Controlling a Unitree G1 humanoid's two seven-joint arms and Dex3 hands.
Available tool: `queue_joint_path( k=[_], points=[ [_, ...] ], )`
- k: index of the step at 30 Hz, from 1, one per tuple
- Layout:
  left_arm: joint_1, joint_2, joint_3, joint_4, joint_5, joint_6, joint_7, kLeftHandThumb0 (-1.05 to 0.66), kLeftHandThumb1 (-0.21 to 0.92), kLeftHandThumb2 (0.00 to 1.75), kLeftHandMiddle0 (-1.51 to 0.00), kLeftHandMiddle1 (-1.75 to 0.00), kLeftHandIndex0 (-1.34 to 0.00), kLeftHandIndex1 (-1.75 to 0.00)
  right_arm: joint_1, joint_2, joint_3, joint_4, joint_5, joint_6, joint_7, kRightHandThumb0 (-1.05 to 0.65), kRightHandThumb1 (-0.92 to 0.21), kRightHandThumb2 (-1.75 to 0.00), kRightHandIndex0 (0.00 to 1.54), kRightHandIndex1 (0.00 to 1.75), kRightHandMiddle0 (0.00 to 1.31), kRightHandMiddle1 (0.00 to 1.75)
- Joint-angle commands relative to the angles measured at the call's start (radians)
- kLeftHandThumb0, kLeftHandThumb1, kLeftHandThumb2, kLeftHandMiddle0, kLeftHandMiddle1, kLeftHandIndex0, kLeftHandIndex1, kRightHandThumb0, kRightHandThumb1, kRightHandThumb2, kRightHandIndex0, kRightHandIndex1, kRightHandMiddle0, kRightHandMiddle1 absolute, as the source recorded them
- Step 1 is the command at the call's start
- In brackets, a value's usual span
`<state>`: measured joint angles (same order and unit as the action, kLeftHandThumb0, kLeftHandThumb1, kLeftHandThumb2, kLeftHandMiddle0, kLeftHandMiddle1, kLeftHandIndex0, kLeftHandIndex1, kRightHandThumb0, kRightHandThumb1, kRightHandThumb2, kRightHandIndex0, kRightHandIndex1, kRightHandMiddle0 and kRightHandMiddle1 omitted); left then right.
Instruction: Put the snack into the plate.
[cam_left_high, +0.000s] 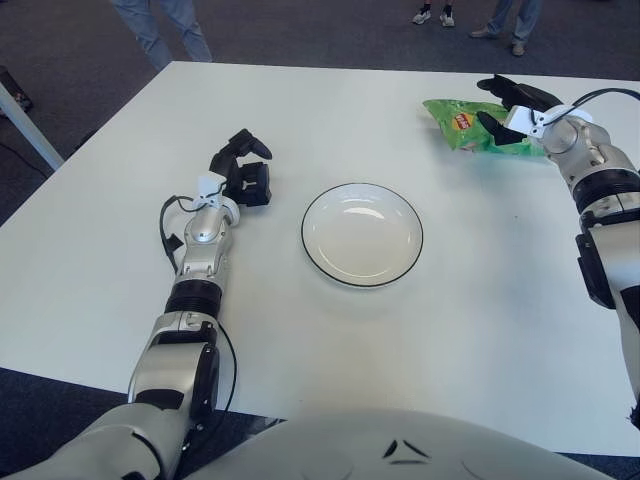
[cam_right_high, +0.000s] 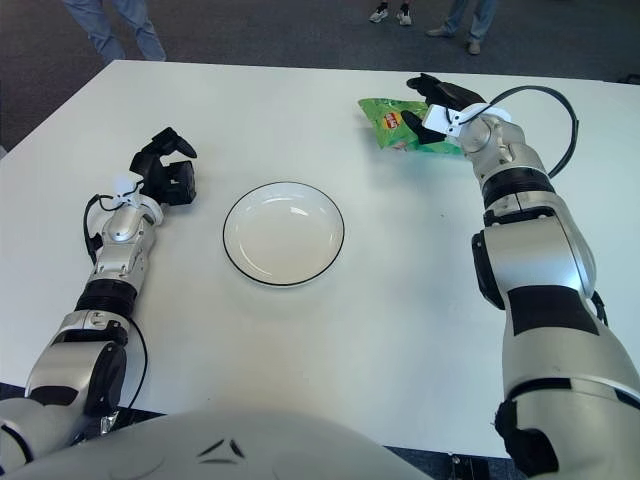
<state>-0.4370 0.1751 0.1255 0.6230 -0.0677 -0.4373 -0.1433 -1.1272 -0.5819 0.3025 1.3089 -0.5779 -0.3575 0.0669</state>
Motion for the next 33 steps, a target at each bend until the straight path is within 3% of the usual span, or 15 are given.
queue_joint_path(
  k=[1,10,26,33],
  points=[
    [0.091,-0.009,-0.017,0.022,0.019,0.014,-0.003,-0.48,0.31,1.32,-1.27,-1.75,-0.62,-1.75,0.015,0.032,-0.012,0.027,0.022,0.035,0.013,-0.85,-0.92,-1.16,0.03,0.10,0.00,0.36],
    [0.122,-0.004,-0.028,-0.030,0.028,0.026,0.003,-0.48,0.30,1.33,-1.27,-1.75,-0.62,-1.75,0.038,0.041,-0.023,0.041,0.040,0.059,0.042,-0.86,-0.92,-1.12,0.01,0.07,0.00,0.33],
    [0.168,-0.009,-0.042,-0.110,0.079,0.033,0.048,-0.48,0.30,1.34,-1.27,-1.75,-0.63,-1.75,0.068,0.029,0.014,0.042,0.012,0.110,0.091,-0.87,-0.92,-1.13,0.00,0.05,0.00,0.21],
    [0.182,-0.012,-0.045,-0.140,0.081,0.056,0.053,-0.49,0.29,1.34,-1.27,-1.75,-0.63,-1.75,0.092,0.014,0.024,0.035,0.010,0.098,0.105,-0.85,-0.92,-1.12,0.02,0.05,0.00,0.24]
  ],
)
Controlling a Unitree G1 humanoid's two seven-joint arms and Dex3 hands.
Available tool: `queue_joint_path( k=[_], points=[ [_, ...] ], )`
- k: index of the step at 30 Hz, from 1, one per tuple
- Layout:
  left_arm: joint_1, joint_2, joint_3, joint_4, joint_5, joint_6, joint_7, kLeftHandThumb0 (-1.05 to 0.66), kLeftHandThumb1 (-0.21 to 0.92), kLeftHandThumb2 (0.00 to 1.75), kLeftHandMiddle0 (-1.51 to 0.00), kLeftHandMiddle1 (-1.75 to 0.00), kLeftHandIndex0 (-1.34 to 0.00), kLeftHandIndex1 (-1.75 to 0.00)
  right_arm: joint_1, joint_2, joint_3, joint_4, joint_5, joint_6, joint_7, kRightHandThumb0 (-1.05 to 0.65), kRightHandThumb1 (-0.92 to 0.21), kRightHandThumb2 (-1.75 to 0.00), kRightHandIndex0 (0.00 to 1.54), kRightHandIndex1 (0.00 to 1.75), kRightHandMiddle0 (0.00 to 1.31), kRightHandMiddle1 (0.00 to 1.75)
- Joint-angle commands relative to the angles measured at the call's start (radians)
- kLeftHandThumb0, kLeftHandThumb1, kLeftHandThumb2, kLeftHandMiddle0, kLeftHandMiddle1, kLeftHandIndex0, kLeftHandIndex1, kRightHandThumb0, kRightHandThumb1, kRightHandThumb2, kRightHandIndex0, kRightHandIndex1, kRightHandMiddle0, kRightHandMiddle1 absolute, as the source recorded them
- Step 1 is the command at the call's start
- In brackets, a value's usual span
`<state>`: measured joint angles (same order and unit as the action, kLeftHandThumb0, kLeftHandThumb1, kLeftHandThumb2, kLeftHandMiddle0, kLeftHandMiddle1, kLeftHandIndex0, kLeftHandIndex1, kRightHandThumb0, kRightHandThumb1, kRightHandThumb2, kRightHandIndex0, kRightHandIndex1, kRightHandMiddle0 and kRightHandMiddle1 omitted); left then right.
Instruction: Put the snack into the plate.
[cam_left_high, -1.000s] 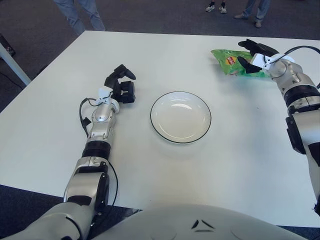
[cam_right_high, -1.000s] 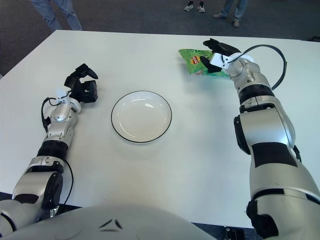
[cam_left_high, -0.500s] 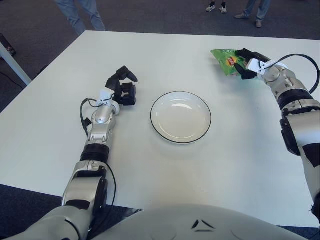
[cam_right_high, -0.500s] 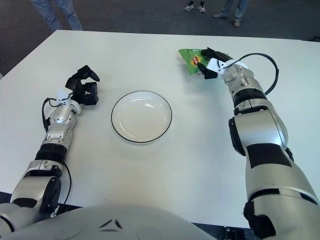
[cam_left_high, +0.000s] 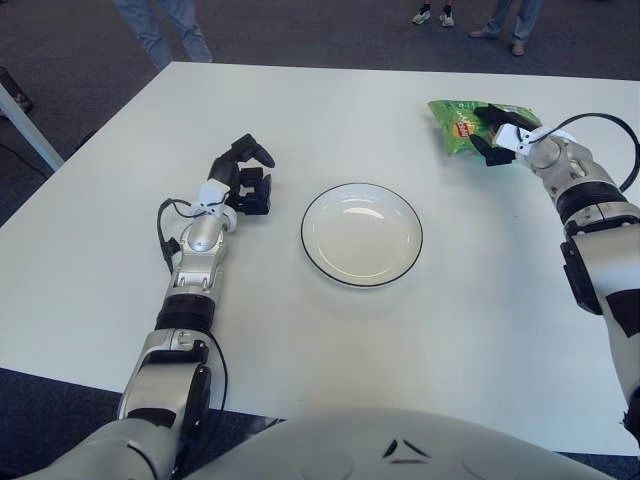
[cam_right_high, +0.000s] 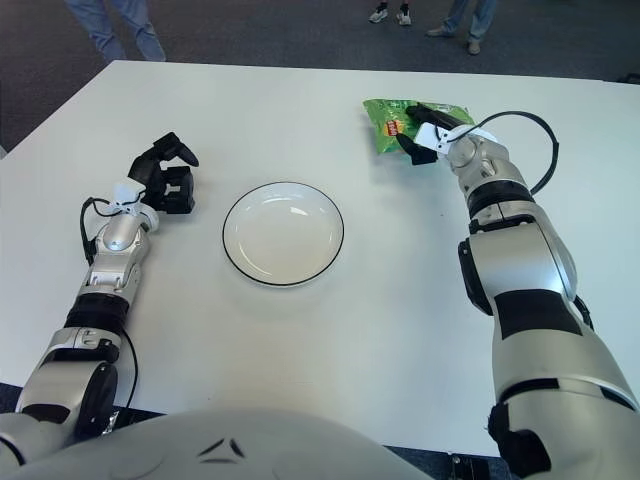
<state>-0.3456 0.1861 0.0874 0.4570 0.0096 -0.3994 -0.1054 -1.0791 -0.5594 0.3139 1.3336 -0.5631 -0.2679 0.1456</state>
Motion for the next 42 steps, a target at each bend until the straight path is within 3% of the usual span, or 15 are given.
queue_joint_path(
  k=[1,7,11,15,22,25,28,30,34,39,42],
  points=[
    [0.092,-0.023,-0.007,0.022,0.004,0.025,0.015,-0.49,0.29,1.34,-1.27,-1.75,-0.63,-1.75,0.049,-0.014,0.015,0.007,-0.006,0.001,0.030,-0.85,-0.92,-1.11,0.02,0.05,0.00,0.26],
    [0.097,-0.025,-0.010,0.007,0.007,0.035,0.023,-0.48,0.30,1.33,-1.27,-1.75,-0.62,-1.75,0.077,-0.065,0.024,-0.043,0.002,-0.068,0.079,-0.85,-0.92,-1.05,0.08,0.08,0.00,0.42],
    [0.096,-0.023,-0.012,0.004,0.010,0.045,0.025,-0.48,0.30,1.33,-1.27,-1.75,-0.62,-1.75,0.118,-0.134,0.009,-0.168,0.029,-0.127,0.154,-0.85,-0.92,-1.02,0.13,0.09,0.00,0.51],
    [0.096,-0.021,-0.013,0.006,0.008,0.047,0.024,-0.48,0.30,1.34,-1.27,-1.75,-0.63,-1.75,0.162,-0.166,-0.007,-0.275,0.055,-0.121,0.202,-0.84,-0.92,-1.00,0.16,0.11,0.00,0.56],
    [0.090,-0.018,-0.018,0.011,0.019,0.031,0.033,-0.49,0.28,1.36,-1.26,-1.75,-0.64,-1.75,0.239,-0.213,-0.062,-0.480,0.112,-0.039,0.289,-0.79,-0.92,-0.95,0.20,0.12,0.00,0.66],
    [0.088,-0.014,-0.021,0.013,0.014,0.037,0.024,-0.49,0.28,1.36,-1.26,-1.75,-0.64,-1.75,0.313,-0.259,-0.109,-0.665,0.147,0.039,0.353,-0.78,-0.92,-0.93,0.21,0.13,0.00,0.68],
    [0.086,-0.013,-0.023,0.017,0.018,0.030,0.030,-0.49,0.27,1.36,-1.26,-1.75,-0.64,-1.75,0.426,-0.314,-0.181,-0.942,0.184,0.157,0.428,-0.78,-0.92,-0.91,0.22,0.13,0.00,0.69],
    [0.085,-0.014,-0.025,0.020,0.026,0.023,0.041,-0.49,0.27,1.36,-1.26,-1.75,-0.64,-1.75,0.459,-0.324,-0.206,-1.030,0.182,0.207,0.447,-0.78,-0.92,-0.89,0.23,0.14,0.00,0.70],
    [0.083,-0.015,-0.029,0.019,0.034,0.026,0.051,-0.49,0.27,1.37,-1.26,-1.75,-0.65,-1.75,0.482,-0.322,-0.227,-1.106,0.155,0.268,0.453,-0.77,-0.92,-0.87,0.25,0.15,0.00,0.70],
    [0.084,-0.013,-0.029,0.012,0.019,0.049,0.033,-0.49,0.27,1.37,-1.26,-1.75,-0.65,-1.75,0.483,-0.345,-0.248,-1.134,0.127,0.284,0.450,-0.77,-0.92,-0.82,0.26,0.16,0.00,0.72],
    [0.082,-0.012,-0.030,0.014,0.020,0.050,0.033,-0.49,0.27,1.37,-1.26,-1.75,-0.65,-1.75,0.525,-0.360,-0.285,-1.205,0.145,0.288,0.458,-0.78,-0.92,-0.80,0.25,0.17,0.00,0.73]
  ],
)
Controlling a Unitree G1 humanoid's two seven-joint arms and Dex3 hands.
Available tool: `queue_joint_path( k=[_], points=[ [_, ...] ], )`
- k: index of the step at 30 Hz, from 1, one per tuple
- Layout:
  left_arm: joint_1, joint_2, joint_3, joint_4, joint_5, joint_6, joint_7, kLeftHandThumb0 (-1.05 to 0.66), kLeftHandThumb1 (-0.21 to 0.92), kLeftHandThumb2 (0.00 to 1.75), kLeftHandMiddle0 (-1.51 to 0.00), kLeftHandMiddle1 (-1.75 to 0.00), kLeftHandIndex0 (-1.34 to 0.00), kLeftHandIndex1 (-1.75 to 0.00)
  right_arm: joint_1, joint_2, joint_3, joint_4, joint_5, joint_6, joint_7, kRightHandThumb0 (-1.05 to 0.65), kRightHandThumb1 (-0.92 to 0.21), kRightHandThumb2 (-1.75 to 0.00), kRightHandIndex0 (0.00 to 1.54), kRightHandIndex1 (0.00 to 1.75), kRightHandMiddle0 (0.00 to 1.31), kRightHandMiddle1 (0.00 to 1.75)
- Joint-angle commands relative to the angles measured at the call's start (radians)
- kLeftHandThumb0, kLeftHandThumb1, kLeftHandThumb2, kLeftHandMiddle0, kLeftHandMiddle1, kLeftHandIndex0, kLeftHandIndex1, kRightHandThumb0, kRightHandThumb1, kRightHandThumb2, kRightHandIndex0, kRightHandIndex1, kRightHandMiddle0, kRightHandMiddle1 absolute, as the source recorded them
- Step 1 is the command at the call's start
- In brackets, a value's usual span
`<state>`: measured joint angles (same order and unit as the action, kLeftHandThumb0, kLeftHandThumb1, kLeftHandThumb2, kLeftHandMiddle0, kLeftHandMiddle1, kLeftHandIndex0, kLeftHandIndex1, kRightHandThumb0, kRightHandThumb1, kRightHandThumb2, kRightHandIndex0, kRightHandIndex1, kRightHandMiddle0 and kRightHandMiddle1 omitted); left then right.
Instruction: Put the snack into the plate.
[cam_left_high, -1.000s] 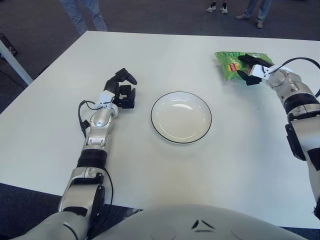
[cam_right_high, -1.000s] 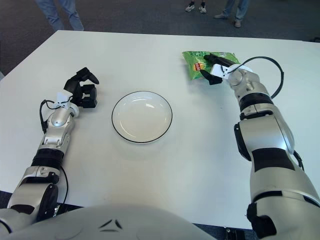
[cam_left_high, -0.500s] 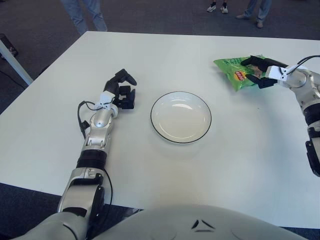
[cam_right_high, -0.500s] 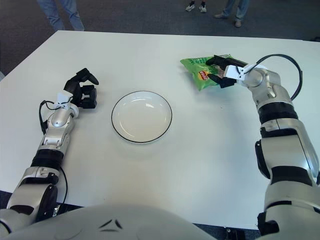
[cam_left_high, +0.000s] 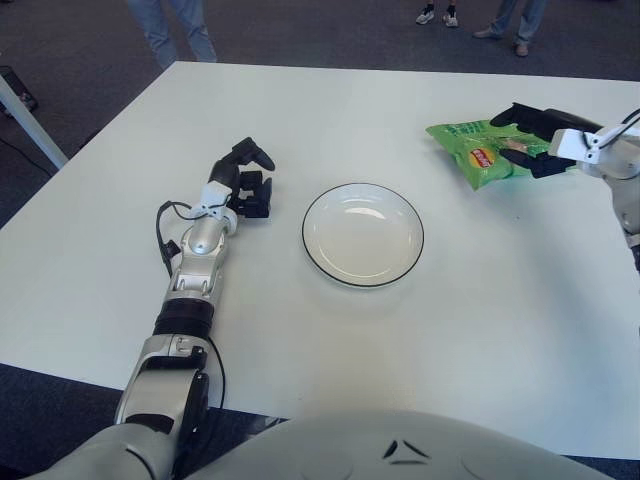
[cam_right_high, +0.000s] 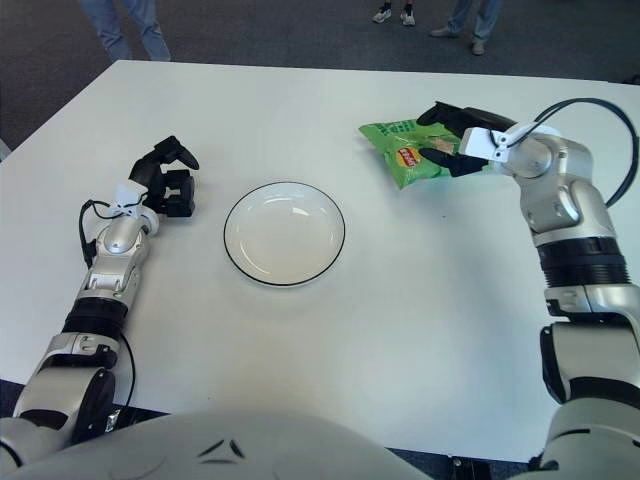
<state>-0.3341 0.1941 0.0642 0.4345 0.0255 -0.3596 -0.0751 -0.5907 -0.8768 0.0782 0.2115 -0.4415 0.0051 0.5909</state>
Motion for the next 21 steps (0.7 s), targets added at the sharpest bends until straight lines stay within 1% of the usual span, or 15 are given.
queue_joint_path(
  k=[1,3,6,10,12,14,16,21],
  points=[
    [0.070,-0.019,-0.007,0.037,0.004,0.009,0.004,-0.49,0.27,1.37,-1.26,-1.75,-0.65,-1.75,0.051,-0.046,-0.067,-0.105,0.034,0.012,0.011,-0.78,-0.92,-0.79,0.25,0.17,0.00,0.74],
    [0.069,-0.020,-0.008,0.037,0.005,0.009,0.007,-0.49,0.27,1.37,-1.26,-1.75,-0.65,-1.75,0.066,-0.043,-0.089,-0.129,0.043,0.014,-0.001,-0.79,-0.92,-0.78,0.25,0.17,0.00,0.75],
    [0.066,-0.021,-0.008,0.041,0.005,0.010,0.009,-0.49,0.27,1.37,-1.26,-1.75,-0.65,-1.75,0.077,-0.034,-0.103,-0.144,0.046,0.021,-0.019,-0.79,-0.92,-0.76,0.24,0.17,0.00,0.76],
    [0.061,-0.024,-0.008,0.050,0.008,-0.002,0.017,-0.49,0.27,1.37,-1.26,-1.75,-0.65,-1.75,0.092,-0.017,-0.130,-0.172,0.051,0.063,-0.041,-0.78,-0.92,-0.73,0.24,0.18,0.00,0.73],
    [0.059,-0.023,-0.009,0.053,0.009,0.007,0.018,-0.49,0.27,1.37,-1.26,-1.75,-0.65,-1.75,0.060,-0.032,-0.134,-0.096,0.047,0.028,-0.068,-0.78,-0.92,-0.70,0.23,0.18,0.00,0.72],
    [0.057,-0.022,-0.010,0.056,0.005,0.016,0.010,-0.49,0.27,1.37,-1.26,-1.75,-0.65,-1.75,0.015,-0.041,-0.119,0.000,0.035,-0.025,-0.101,-0.78,-0.92,-0.68,0.23,0.18,0.00,0.72],
    [0.056,-0.020,-0.009,0.060,-0.003,0.019,0.000,-0.49,0.27,1.37,-1.26,-1.75,-0.65,-1.75,-0.036,-0.036,-0.088,0.112,0.010,-0.090,-0.143,-0.80,-0.92,-0.66,0.22,0.17,0.00,0.73],
    [0.051,-0.024,-0.006,0.073,-0.016,0.001,-0.011,-0.49,0.28,1.36,-1.26,-1.75,-0.64,-1.75,-0.060,-0.045,-0.049,0.202,-0.011,-0.206,-0.184,-0.86,-0.92,-0.61,0.17,0.15,0.00,0.75]
  ],
)
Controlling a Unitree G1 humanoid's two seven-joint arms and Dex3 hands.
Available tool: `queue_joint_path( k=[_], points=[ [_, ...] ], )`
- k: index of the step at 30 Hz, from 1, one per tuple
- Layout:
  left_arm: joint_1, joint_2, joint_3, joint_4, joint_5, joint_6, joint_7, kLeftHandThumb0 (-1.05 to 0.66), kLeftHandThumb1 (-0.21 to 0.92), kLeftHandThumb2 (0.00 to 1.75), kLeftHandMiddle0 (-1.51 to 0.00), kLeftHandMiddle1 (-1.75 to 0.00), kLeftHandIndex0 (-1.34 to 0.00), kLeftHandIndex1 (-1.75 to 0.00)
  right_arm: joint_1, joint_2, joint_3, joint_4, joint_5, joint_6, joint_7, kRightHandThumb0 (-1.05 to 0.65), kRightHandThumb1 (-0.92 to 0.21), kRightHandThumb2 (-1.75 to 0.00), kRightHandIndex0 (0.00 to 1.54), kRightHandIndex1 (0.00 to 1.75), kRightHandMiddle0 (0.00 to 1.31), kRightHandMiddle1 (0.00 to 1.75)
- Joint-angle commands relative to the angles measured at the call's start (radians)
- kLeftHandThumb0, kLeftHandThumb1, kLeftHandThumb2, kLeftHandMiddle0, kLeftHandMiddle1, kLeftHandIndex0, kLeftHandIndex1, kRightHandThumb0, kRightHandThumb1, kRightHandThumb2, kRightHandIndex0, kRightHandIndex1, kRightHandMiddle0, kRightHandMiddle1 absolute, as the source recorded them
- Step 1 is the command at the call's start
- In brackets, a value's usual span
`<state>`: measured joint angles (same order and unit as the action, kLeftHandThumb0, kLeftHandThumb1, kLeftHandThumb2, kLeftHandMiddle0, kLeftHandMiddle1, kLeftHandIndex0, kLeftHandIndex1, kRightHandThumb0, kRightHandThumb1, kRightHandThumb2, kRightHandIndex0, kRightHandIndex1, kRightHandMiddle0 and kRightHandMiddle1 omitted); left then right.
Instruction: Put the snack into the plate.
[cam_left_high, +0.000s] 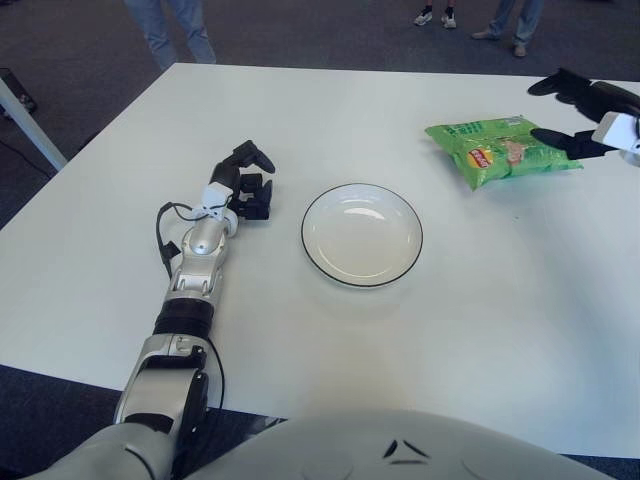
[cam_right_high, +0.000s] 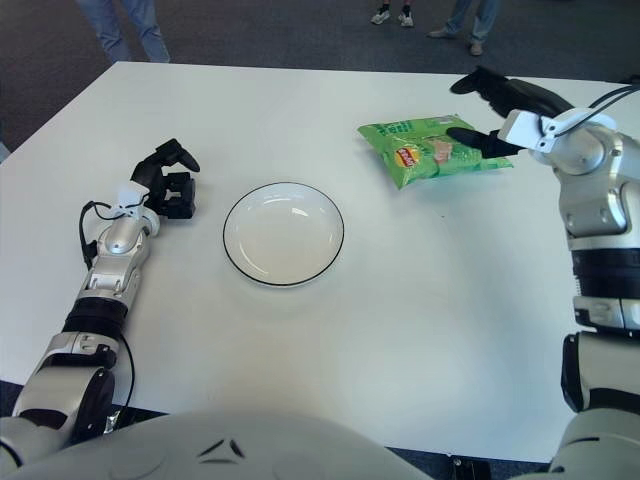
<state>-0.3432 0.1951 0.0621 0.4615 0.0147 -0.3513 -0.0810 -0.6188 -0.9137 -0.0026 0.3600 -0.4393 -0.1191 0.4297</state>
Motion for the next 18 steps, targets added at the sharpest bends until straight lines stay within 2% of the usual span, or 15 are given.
queue_joint_path(
  k=[1,7,11,18],
  points=[
    [0.059,-0.025,-0.004,0.047,-0.003,-0.015,0.000,-0.49,0.28,1.35,-1.26,-1.75,-0.64,-1.75,-0.038,-0.010,0.042,0.073,-0.018,-0.106,-0.026,-0.87,-0.92,-0.60,0.16,0.14,0.00,0.74],
    [0.060,-0.023,-0.012,0.046,0.024,-0.029,0.026,-0.49,0.28,1.35,-1.26,-1.75,-0.64,-1.75,-0.117,-0.007,0.141,0.258,-0.082,-0.265,-0.046,-0.93,-0.92,-0.57,0.08,0.10,0.00,0.64],
    [0.061,-0.026,-0.015,0.047,0.042,-0.049,0.047,-0.50,0.27,1.37,-1.26,-1.75,-0.65,-1.75,-0.175,-0.006,0.231,0.400,-0.177,-0.382,-0.121,-0.96,-0.92,-0.53,0.05,0.08,0.00,0.58],
    [0.070,-0.022,-0.025,0.031,0.064,-0.041,0.062,-0.50,0.25,1.39,-1.26,-1.75,-0.66,-1.75,-0.252,-0.009,0.332,0.563,-0.294,-0.517,-0.261,-0.98,-0.92,-0.49,0.02,0.06,0.00,0.50]
  ],
)
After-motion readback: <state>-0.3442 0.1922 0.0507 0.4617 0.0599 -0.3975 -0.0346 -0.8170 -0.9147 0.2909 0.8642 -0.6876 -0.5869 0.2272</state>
